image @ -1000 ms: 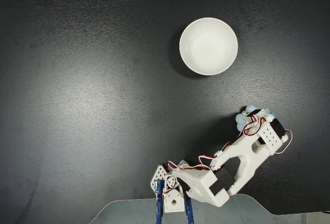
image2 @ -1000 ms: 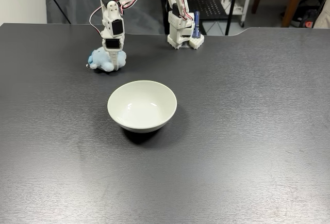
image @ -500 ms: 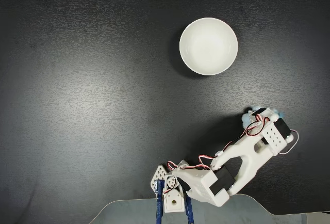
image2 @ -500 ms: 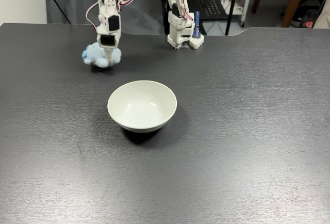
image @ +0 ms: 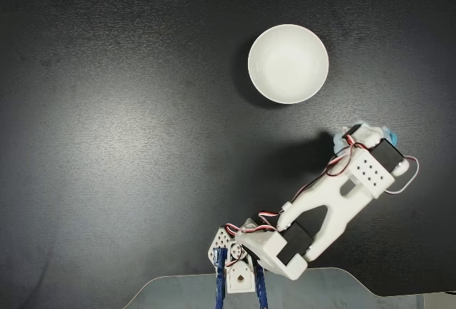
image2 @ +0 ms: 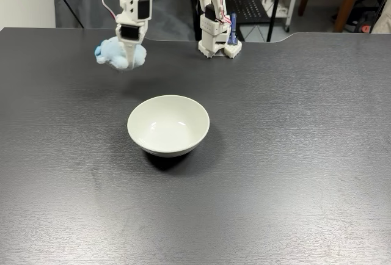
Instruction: Grasp a skyblue doll and put it in the white bowl.
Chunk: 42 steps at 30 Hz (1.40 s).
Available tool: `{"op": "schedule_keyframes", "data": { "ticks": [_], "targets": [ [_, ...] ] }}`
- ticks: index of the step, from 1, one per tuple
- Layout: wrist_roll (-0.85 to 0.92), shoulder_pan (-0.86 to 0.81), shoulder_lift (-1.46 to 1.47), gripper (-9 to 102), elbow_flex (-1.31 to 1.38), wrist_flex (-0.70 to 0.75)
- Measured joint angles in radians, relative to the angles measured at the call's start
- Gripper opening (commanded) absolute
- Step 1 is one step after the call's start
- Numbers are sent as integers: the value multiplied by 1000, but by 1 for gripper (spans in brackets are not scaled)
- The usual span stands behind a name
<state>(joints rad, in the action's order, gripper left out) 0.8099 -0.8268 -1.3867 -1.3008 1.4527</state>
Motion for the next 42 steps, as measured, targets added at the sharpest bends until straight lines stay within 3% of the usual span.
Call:
{"op": "schedule_keyframes", "data": {
  "ticks": [17,22,31,42],
  "targets": [
    [-222,500,-84,-1,132,2],
    [-279,522,-84,-1,132,-5],
    [-319,514,3,-1,137,-166],
    [-319,515,121,3,137,-181]
  ]
}}
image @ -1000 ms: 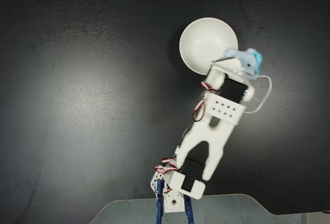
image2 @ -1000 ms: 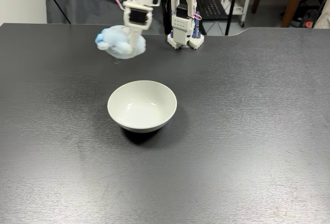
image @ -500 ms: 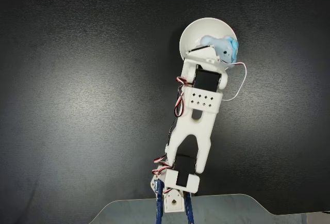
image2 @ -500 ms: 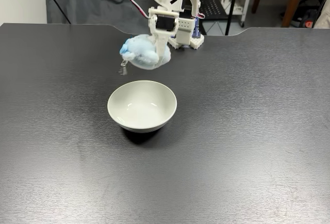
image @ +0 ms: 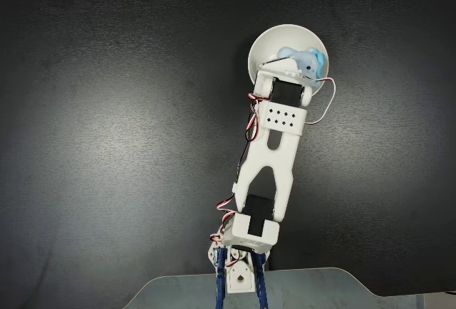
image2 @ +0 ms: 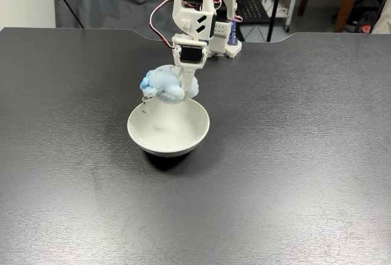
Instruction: Grasp a skyblue doll and put it in the white bowl.
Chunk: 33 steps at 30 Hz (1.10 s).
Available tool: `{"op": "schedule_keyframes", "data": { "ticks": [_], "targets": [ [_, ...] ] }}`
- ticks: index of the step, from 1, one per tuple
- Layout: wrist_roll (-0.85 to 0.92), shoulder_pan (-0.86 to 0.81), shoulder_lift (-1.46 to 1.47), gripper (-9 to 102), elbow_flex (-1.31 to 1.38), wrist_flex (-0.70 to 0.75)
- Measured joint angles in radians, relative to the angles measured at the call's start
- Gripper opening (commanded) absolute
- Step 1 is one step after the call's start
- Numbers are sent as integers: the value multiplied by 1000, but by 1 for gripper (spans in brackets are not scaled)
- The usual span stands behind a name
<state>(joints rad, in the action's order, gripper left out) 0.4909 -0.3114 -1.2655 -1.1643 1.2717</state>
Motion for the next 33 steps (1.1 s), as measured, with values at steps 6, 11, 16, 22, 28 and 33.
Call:
{"op": "schedule_keyframes", "data": {
  "ticks": [6,11,16,22,28,33],
  "targets": [
    [0,0,0,29,0,-3],
    [0,0,0,54,0,-3],
    [6,0,0,63,0,-3],
    [6,0,0,62,0,-3],
    [6,-3,-17,62,26,-3],
    [-77,-18,-258,61,60,-3]
  ]
}}
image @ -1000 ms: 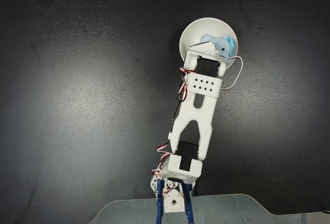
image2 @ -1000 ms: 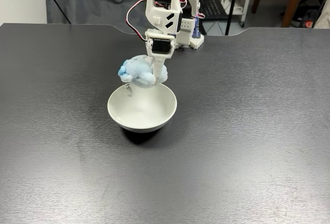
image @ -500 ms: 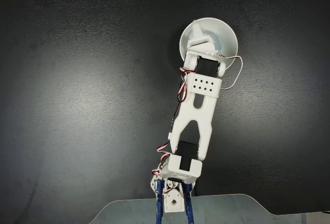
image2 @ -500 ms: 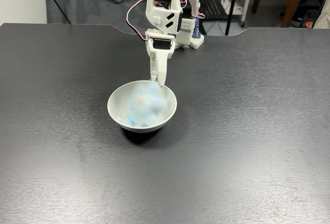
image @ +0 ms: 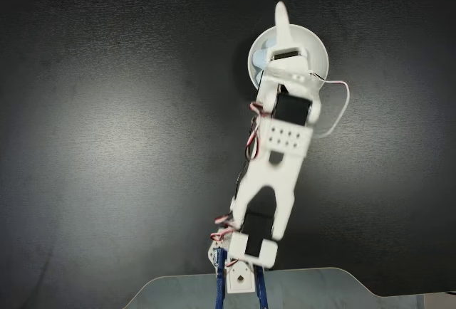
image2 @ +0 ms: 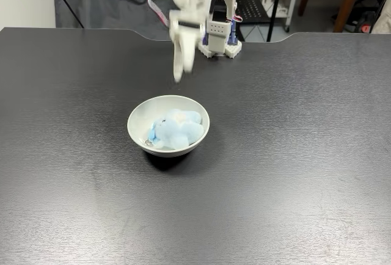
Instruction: Grasp a skyblue doll and put it in the white bowl.
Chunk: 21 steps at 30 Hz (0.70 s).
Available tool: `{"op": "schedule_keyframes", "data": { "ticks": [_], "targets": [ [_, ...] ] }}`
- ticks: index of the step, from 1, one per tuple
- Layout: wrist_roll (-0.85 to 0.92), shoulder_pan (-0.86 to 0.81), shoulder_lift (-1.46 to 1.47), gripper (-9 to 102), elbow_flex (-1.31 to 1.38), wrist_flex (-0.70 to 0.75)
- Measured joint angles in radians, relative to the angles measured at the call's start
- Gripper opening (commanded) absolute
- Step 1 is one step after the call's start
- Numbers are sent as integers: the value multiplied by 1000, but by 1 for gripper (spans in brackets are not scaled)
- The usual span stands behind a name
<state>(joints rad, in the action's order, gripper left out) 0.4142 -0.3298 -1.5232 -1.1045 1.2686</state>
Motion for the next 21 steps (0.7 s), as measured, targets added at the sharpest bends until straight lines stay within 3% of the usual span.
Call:
{"op": "schedule_keyframes", "data": {
  "ticks": [3,8,9,15,21],
  "targets": [
    [-67,12,-216,48,3,46],
    [-110,118,-499,-2,23,256],
    [-114,140,-532,-5,26,308],
    [-115,250,-676,16,28,453],
    [-115,265,-930,13,-152,453]
  ]
}}
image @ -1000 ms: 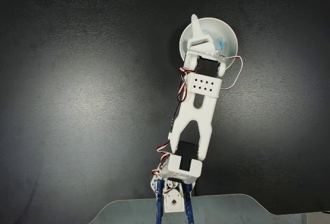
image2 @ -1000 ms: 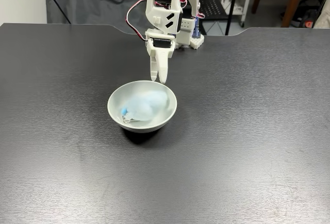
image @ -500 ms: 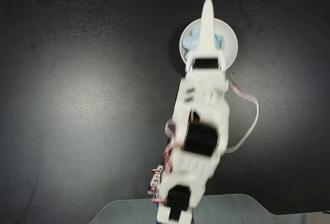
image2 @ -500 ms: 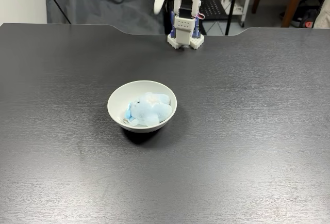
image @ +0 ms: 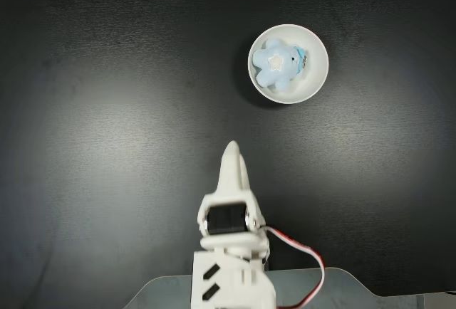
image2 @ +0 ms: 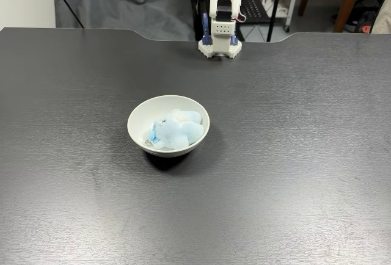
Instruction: Grasp a skyblue doll and put it in the white bowl.
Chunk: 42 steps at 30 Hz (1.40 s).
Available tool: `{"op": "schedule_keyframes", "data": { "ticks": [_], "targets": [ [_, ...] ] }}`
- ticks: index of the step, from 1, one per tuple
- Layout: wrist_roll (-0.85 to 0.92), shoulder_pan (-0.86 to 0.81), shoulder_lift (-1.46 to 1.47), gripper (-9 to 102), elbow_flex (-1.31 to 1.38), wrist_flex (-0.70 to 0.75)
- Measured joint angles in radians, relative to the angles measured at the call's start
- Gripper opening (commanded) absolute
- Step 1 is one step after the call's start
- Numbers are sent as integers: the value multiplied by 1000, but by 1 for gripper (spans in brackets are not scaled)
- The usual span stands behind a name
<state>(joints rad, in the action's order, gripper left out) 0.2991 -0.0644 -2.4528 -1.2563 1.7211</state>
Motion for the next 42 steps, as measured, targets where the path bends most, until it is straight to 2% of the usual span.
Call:
{"op": "schedule_keyframes", "data": {
  "ticks": [4,10,12,15,23,32,42],
  "targets": [
    [-8,0,-172,-2,-330,-35],
    [-98,-6,-569,-1,-996,-391],
    [-150,-5,-706,-1,-1198,-457],
    [-213,-2,-811,-1,-1399,-482],
    [-296,-5,-857,-1,-1519,-411],
    [-302,-3,-882,-1,-1638,-411],
    [-302,-3,-882,-1,-1641,-411]
  ]
}}
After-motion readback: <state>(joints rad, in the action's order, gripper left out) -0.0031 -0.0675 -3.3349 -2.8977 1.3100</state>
